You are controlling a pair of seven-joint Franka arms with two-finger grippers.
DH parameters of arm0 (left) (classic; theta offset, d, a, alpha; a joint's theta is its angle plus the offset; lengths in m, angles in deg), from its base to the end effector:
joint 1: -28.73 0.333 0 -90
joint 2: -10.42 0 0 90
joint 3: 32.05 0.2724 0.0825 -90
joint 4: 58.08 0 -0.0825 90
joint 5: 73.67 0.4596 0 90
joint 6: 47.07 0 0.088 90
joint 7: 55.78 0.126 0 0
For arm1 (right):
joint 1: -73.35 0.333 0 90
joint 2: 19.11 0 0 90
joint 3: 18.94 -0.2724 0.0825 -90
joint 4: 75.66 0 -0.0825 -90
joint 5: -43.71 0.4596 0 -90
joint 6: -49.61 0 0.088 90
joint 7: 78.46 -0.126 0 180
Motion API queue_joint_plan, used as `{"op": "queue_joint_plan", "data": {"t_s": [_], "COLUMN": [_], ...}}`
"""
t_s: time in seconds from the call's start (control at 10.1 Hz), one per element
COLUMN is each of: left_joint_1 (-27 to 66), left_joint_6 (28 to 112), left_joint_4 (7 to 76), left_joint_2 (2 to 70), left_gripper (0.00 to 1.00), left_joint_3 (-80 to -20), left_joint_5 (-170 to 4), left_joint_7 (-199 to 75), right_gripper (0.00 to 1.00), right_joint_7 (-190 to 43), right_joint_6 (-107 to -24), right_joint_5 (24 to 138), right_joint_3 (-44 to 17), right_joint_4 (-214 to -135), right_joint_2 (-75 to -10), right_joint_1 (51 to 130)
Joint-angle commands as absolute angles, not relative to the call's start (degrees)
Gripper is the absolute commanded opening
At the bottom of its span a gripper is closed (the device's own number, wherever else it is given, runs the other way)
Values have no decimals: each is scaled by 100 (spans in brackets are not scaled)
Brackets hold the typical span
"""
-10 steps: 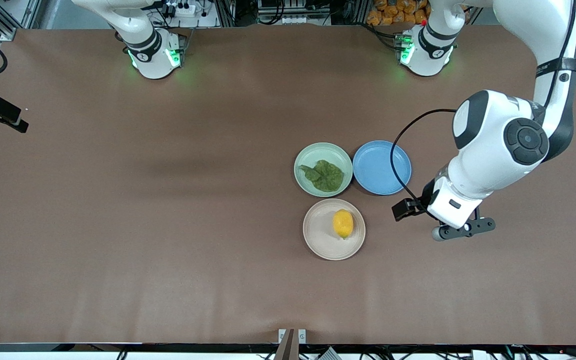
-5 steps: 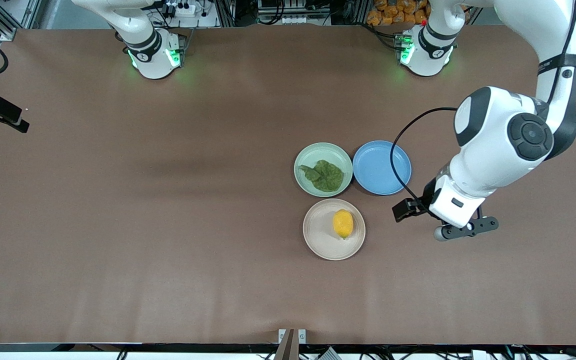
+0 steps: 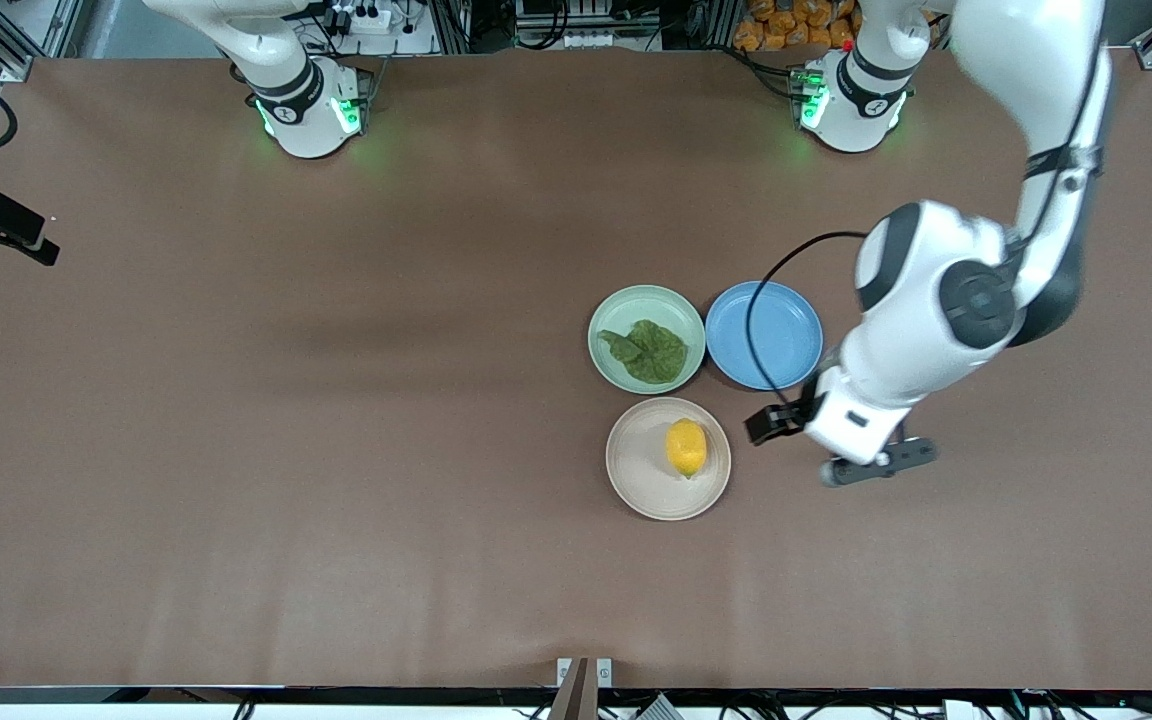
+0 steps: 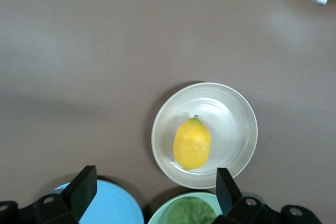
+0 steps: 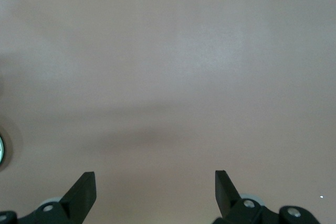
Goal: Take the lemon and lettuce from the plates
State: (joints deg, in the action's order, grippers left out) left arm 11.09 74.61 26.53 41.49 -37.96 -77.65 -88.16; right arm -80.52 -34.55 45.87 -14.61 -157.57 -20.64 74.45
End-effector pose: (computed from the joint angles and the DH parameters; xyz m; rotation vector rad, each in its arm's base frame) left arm 0.7004 -0.3004 0.2850 2.9750 0.3061 0.0619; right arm 0.6258 -0.0297 0.6128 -3.1032 0.1370 -0.0202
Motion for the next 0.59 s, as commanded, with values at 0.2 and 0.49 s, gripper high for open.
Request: {"op": "queue_joint_plan", "data": {"t_s": [0.2,0.49], "left_joint_1": [720,518], "left_joint_6": [7712,8246], "left_joint_4": [2445,2445], "left_joint_2": [4882,5224], "left_gripper": [100,100], "left_joint_3": [-3723,-3714], "left_joint_5": [-7341,-6913], "left_joint_7": [-8857,-8795], "right_gripper": [100,100], "right_joint_7": [-8066,-8066], "right_joint_6": [-3354,-3345], "right_joint_5": [4679,4688], "right_joint_3": [-1499,-1516], "right_joint_4": [-15740,-15740], "right_joint_2": [-1981,-1981], "right_joint_1": [7388,7406]}}
